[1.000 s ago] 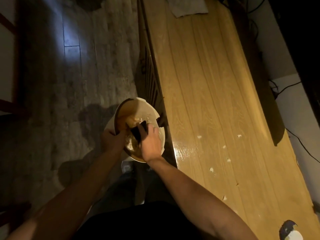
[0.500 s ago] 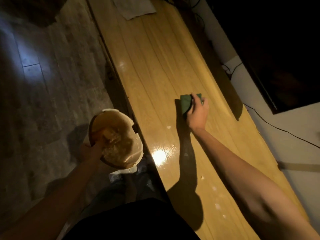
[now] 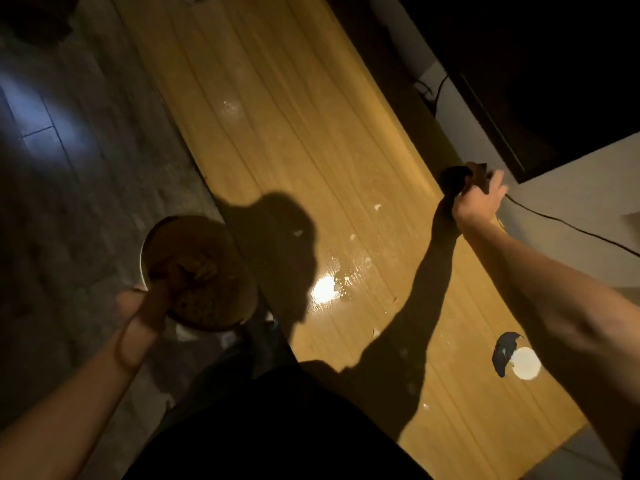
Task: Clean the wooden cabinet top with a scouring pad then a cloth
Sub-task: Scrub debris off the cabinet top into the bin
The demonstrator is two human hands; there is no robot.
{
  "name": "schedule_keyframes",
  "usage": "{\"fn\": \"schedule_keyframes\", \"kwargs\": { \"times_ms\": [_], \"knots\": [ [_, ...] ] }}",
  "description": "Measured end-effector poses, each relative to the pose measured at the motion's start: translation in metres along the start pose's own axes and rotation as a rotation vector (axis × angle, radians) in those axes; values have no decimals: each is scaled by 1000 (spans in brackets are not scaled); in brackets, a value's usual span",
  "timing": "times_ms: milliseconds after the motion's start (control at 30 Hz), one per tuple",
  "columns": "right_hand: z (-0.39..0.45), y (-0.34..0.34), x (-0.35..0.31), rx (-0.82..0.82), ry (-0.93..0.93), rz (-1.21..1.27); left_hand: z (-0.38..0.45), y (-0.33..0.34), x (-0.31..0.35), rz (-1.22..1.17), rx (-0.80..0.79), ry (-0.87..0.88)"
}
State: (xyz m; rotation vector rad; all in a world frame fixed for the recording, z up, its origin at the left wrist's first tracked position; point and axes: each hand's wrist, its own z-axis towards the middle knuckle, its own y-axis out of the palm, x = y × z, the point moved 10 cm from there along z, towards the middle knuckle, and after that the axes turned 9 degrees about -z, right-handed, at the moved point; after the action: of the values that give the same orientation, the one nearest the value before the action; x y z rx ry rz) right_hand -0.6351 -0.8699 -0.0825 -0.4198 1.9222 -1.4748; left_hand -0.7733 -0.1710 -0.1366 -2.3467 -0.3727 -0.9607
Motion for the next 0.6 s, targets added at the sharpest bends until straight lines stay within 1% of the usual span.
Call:
{"fn": "schedule_keyframes", "kwargs": {
  "times_ms": [33, 100, 167, 267, 400, 500, 600],
  "knots": [
    [-1, 3, 1, 6, -16, -41, -1, -1, 4, 33, -16, 45],
    [-11, 16, -7, -37, -92, -98, -5, -2, 11, 75, -29, 114],
    [-27, 26, -27, -39, -233, -205, -10, -4, 9, 88, 12, 104],
    [-65, 38, -61, 13, -431, -241, -20, 6, 6, 82, -49, 124],
    [-138, 64, -102, -21, -525, -164, -17, -2, -8, 12, 55, 30],
    [-210, 89, -141, -74, -607, -130, -13, -6, -19, 78, 70, -74],
    [-300, 115, -187, -134, -740, -99, -16, -10, -20, 53, 86, -67]
  ]
}}
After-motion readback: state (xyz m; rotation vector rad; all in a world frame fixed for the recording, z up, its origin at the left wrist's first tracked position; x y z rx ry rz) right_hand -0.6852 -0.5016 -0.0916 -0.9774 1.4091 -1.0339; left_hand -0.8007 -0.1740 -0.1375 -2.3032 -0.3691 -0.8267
